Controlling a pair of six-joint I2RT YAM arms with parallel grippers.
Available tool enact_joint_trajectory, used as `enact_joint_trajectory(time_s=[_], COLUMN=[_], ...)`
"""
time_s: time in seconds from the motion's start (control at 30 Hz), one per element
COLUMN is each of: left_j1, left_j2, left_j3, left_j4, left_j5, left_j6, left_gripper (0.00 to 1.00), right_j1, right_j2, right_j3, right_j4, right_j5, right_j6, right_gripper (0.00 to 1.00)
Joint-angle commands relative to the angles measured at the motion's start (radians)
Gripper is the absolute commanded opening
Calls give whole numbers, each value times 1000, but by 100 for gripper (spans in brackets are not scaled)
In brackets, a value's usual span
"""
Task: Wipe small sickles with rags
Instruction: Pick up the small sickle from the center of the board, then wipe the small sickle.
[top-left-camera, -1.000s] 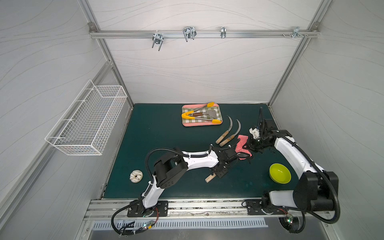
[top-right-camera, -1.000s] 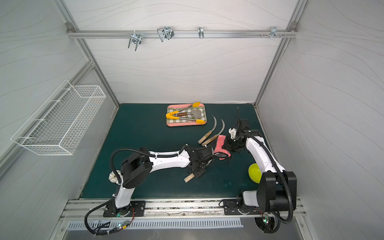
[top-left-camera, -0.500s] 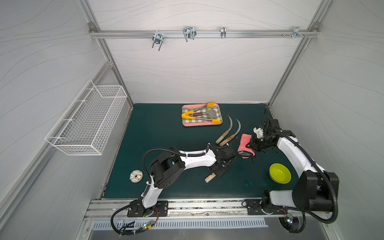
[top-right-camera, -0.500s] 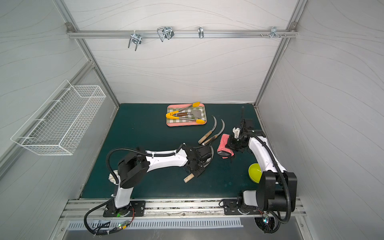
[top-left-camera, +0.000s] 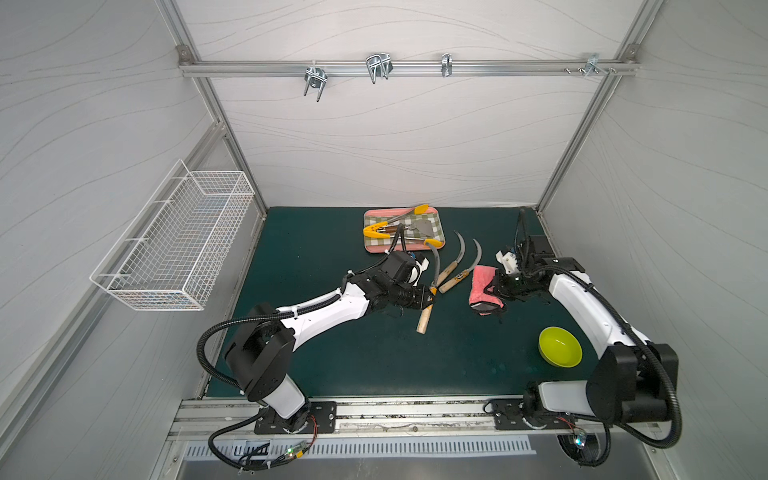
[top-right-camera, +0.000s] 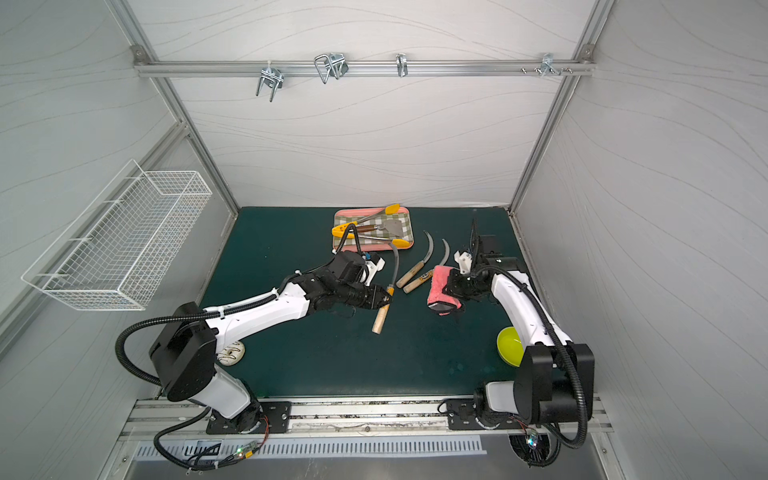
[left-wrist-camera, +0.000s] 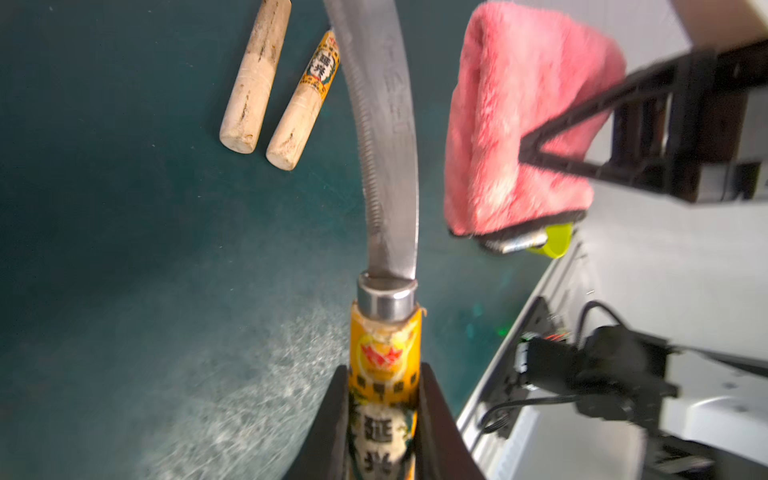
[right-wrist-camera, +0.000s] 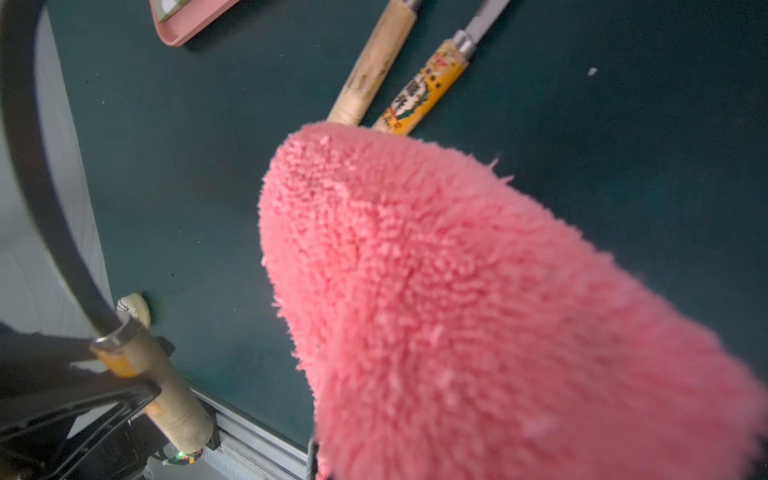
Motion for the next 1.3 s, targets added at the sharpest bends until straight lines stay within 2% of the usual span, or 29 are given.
enact_joint_trajectory(time_s=[0.0,0.13,0.37,0.57,0.93,1.1,1.27], left_j1=[15,45,50,51,76,81,86], left_j2=[-22,2,38,62,88,107,120], left_j3=[-4,-50,-86,-89,-91,-76,-62], left_j4=[229,447,680,720,698,721,713], left_j5=[112,213,268,270,252,258,239], left_j6=[-130,-264,-383,-403,-387,-395,-391], left_gripper=[0,0,0,0,0,0,0], right_j1=[58,142,207,267,332,351,425], right_j2=[20,63,144,94,-152,-178,-189], right_j3=[48,135,259,264,106,57,29], right_j4=[34,33,20,63,155,191,196], right_j5=[8,45,66,35,-33,-145,-125], right_j6=[-9,-14,-26,-23,63,94,107], right_gripper=[7,6,5,4,3,3,3])
